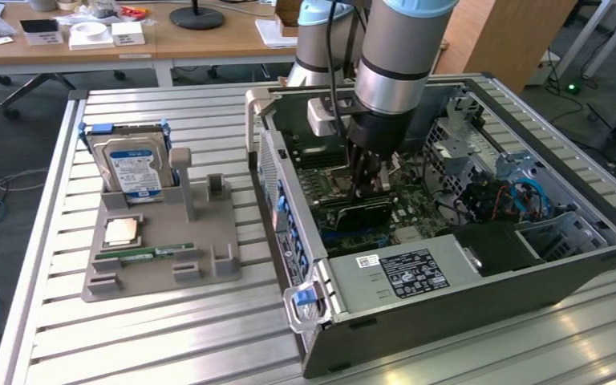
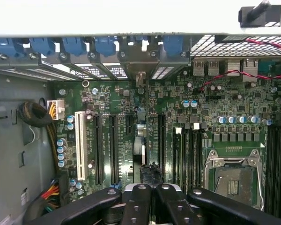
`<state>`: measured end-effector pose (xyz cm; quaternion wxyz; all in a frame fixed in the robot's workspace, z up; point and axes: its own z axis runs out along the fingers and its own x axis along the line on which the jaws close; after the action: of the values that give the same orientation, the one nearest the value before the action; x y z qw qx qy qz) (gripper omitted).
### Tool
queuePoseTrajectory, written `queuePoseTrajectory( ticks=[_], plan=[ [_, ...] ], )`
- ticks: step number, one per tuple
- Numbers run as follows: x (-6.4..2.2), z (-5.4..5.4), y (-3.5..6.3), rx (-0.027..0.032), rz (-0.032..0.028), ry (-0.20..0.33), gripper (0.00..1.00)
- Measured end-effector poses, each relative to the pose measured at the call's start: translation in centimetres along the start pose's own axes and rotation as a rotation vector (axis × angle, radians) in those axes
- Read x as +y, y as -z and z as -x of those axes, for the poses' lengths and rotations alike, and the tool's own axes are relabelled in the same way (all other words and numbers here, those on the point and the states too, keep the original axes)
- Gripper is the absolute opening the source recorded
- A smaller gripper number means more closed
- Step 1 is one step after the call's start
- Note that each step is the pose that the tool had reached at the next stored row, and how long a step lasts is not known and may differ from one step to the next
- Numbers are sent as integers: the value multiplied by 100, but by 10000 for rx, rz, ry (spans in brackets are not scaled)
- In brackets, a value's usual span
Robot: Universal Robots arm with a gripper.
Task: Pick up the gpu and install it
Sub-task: 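Press down on the gpu until it lock into place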
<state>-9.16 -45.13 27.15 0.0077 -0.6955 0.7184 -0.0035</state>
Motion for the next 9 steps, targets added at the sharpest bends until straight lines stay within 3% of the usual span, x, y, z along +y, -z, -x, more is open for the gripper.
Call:
queuePoseTrajectory(
  ticks=[9],
  plan=[
    [1,0,-35,20,0,1,11]
  ],
)
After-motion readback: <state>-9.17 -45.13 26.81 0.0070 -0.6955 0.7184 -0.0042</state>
